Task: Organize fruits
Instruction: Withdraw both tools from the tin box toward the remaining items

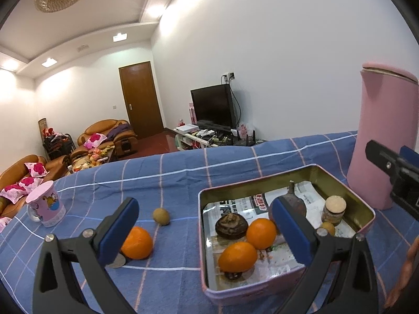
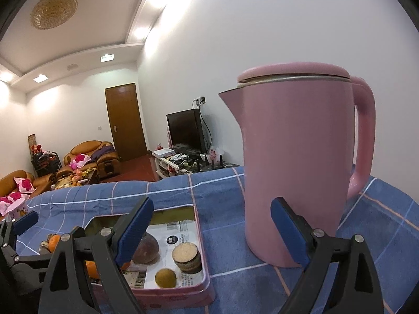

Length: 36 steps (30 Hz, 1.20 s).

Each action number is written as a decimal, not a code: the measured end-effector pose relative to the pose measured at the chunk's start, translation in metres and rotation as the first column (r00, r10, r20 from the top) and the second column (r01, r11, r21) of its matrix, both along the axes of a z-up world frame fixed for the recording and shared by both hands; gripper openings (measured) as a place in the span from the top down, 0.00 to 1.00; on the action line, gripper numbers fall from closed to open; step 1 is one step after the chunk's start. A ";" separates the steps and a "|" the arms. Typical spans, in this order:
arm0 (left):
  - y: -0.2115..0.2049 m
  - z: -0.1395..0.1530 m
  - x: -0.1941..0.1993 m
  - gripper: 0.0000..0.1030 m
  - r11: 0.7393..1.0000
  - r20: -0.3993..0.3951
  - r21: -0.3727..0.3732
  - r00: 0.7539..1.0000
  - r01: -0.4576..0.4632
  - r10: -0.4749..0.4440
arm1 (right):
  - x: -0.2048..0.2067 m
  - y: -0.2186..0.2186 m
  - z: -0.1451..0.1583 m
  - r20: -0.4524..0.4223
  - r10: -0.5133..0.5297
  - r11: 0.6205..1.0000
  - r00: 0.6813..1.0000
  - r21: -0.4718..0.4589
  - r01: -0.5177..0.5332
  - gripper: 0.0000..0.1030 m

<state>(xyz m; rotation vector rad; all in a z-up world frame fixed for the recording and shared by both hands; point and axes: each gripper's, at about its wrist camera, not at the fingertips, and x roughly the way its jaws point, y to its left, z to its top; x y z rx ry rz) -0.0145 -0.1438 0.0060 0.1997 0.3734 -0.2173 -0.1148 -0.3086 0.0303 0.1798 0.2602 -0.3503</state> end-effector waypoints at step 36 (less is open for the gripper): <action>0.119 -0.009 0.032 0.00 0.997 -0.083 0.017 0.994 -0.077 0.078 | 0.019 0.113 -0.015 -0.091 0.124 0.991 0.988 0.062 -0.118 0.11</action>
